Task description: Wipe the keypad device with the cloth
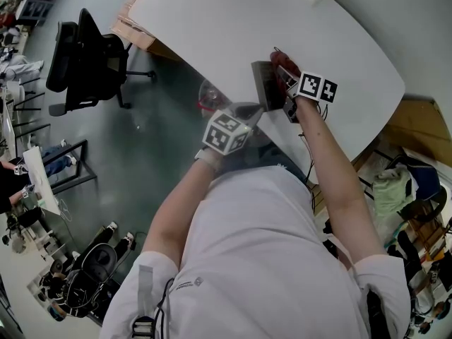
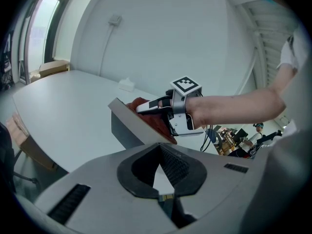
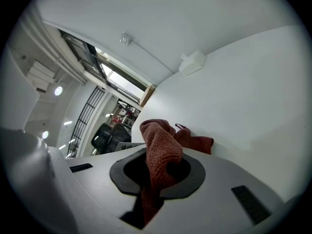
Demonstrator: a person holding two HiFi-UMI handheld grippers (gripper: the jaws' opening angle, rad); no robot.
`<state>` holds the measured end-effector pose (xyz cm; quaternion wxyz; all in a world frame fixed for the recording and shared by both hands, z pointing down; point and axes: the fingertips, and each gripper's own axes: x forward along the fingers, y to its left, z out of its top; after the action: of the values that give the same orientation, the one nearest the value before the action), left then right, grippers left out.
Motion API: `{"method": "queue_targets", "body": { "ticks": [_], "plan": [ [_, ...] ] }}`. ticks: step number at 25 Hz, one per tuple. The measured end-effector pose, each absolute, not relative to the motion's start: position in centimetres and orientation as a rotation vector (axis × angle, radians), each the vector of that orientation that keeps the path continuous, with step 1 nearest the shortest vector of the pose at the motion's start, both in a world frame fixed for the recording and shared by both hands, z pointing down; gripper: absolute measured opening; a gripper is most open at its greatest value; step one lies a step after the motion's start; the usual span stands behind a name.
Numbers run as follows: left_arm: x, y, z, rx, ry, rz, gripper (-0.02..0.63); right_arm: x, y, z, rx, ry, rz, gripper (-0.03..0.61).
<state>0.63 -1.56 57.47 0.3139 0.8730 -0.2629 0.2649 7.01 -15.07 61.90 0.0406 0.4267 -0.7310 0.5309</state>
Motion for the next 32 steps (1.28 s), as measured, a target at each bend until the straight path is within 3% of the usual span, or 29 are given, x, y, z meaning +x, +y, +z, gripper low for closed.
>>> {"method": "queue_targets", "body": {
  "ticks": [18, 32],
  "plan": [
    [0.2, -1.9, 57.5, 2.297, -0.696, 0.692, 0.011, 10.2, -15.0, 65.0, 1.45, -2.112, 1.746, 0.055],
    [0.2, -1.7, 57.5, 2.303, -0.688, 0.688, 0.011, 9.7, -15.5, 62.7, 1.438, -2.155, 1.76, 0.055]
  ]
}}
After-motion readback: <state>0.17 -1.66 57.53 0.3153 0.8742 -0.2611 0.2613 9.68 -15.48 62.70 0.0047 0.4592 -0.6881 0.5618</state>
